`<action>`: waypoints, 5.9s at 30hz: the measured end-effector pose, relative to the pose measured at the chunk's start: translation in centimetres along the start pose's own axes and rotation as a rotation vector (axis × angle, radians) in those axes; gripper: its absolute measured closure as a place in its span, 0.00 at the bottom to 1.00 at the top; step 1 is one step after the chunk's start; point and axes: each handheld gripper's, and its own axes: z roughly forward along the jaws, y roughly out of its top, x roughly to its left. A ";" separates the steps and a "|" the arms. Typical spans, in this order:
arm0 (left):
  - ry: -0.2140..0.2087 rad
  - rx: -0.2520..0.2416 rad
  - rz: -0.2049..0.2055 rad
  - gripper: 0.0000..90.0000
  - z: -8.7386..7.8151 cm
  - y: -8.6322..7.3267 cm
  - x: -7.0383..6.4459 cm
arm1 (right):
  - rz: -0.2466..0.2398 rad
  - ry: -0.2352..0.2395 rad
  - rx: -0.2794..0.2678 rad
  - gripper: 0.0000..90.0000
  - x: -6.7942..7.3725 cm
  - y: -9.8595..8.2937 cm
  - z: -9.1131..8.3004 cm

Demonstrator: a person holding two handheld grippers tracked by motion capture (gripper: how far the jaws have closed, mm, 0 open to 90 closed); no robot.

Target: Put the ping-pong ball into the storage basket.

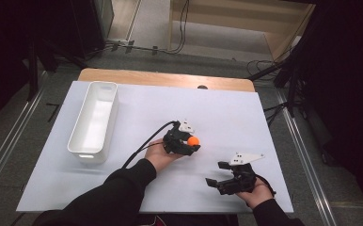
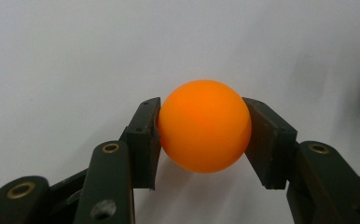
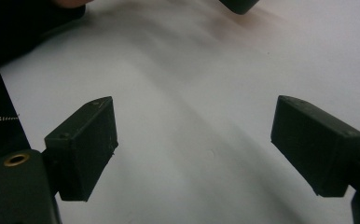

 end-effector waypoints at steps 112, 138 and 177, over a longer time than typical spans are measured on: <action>-0.027 0.072 -0.021 0.56 -12.0 3.5 5.1 | -0.012 -0.015 -0.038 0.15 0.2 0.3 -0.4; 0.061 0.051 -0.056 0.56 -14.4 2.8 7.4 | -0.017 -0.016 -0.030 0.15 0.2 0.2 -0.4; 0.150 0.009 -0.155 0.56 -17.8 1.2 10.9 | -0.015 -0.015 -0.030 0.15 0.2 0.2 -0.4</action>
